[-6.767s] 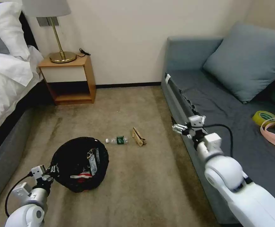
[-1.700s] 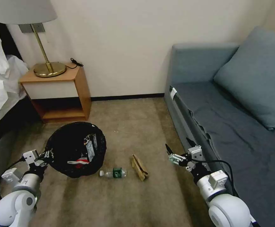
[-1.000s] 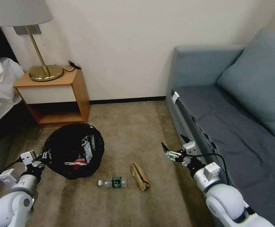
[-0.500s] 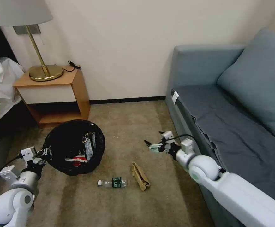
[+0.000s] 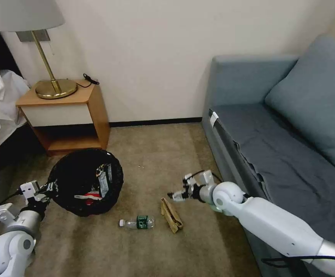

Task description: Pick up the trash bin, then pick up the garbage on the floor and place it into the trash bin.

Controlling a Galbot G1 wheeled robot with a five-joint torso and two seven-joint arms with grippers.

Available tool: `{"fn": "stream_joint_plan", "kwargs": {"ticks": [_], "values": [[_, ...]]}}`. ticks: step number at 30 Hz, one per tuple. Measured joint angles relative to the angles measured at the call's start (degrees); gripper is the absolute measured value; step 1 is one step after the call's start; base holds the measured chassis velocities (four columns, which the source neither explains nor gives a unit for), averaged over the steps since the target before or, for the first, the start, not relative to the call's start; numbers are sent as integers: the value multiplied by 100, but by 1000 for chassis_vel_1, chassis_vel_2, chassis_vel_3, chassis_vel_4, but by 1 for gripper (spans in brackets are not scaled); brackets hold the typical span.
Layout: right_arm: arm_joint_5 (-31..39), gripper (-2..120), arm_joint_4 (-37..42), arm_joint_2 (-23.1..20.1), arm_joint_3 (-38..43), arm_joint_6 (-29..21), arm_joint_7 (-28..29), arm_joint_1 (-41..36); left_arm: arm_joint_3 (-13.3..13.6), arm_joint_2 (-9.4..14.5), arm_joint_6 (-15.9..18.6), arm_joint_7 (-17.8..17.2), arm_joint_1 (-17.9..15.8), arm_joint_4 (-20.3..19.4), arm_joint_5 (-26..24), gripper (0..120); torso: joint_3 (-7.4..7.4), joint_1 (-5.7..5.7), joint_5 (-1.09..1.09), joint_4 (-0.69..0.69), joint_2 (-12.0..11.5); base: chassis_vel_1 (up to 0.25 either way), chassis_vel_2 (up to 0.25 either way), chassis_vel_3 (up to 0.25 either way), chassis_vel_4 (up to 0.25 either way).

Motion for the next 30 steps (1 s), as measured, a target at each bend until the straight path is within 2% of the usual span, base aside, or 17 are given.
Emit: {"fn": "stream_joint_plan", "kwargs": {"ticks": [6, 13, 21, 30], "values": [[380, 100, -278, 45, -551, -124, -49, 265, 28, -3, 0, 1, -49, 128, -2, 5, 0, 0, 0, 0, 0, 0, 0, 0, 0], [417, 100, -375, 179, -796, -153, -62, 289, 33, -34, -20, 17, -20, 194, 16, 5, 0, 0, 0, 0, 0, 0, 0, 0, 0], [232, 100, -494, 301, -867, -126, -170, 244, 15, -49, -56, 45, 17, 238, 17, 5, 0, 0, 0, 0, 0, 0, 0, 0, 0], [-388, 100, -972, 550, -942, 96, -555, 234, 5, -88, -103, 90, 74, 281, 6, 5, 0, 0, 0, 0, 0, 0, 0, 0, 0]]}}
